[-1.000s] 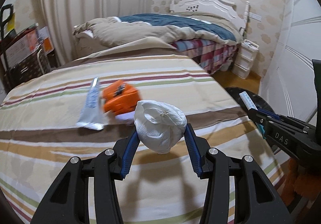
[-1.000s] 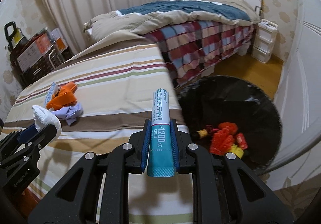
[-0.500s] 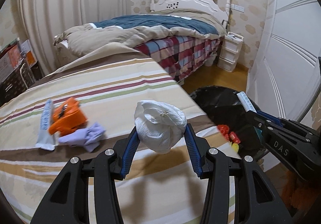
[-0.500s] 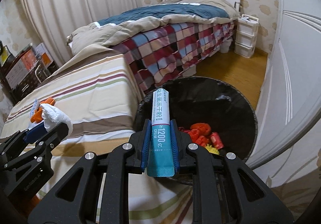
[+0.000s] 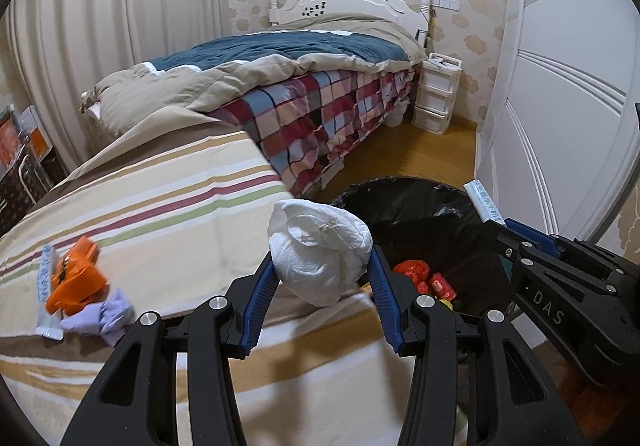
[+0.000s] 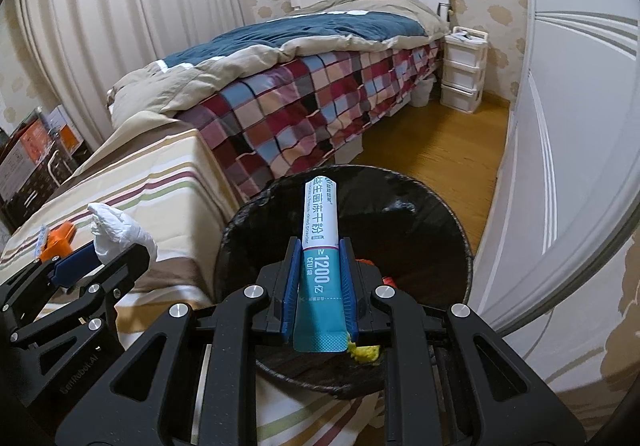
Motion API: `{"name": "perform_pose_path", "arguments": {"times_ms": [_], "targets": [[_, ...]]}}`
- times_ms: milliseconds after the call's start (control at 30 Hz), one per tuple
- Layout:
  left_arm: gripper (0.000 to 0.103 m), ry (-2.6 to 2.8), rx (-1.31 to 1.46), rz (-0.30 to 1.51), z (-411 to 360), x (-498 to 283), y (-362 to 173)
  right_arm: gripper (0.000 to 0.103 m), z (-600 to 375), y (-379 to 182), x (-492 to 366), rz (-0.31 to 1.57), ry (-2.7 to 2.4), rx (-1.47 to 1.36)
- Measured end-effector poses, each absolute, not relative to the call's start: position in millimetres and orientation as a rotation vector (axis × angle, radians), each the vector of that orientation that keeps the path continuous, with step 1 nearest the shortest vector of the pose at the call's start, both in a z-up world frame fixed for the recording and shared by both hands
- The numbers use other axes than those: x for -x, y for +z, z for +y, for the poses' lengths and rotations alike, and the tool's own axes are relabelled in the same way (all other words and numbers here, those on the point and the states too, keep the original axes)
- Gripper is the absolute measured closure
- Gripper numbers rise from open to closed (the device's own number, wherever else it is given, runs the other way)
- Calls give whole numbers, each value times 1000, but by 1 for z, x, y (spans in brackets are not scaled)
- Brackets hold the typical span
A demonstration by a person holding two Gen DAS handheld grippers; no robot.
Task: Collect trash
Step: 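Carry the bag and tube over the black bin and open both grippers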
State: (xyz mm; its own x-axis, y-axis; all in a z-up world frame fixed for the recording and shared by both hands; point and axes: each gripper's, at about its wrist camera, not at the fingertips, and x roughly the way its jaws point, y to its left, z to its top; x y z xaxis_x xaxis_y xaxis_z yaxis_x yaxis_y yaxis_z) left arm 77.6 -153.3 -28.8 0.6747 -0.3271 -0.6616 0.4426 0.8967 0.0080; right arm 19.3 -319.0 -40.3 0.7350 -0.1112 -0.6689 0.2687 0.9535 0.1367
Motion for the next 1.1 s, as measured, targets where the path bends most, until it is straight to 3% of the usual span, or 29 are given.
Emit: {"name": "perform_pose_path", "arguments": {"times_ms": [833,933,967,1033,1100], "targets": [[54,-412,-225,761,-199,-108,-45,83,-354,-57,-46,731,-284,-234],[49,-410,-225,762,-201,-109,-46,82,-355,-57,-46,730,-289,-232],[46,-410,-224,762,-201,-109,-46,81,-355,-57,-46,730,-288,-234],[41,-406,-221,762,-201,-109,-46,61,-355,-58,-45,725,-297,-235],[36,-405,-217,759,-201,-109,-46,57,-355,-58,-44,716,-310,-231]]}}
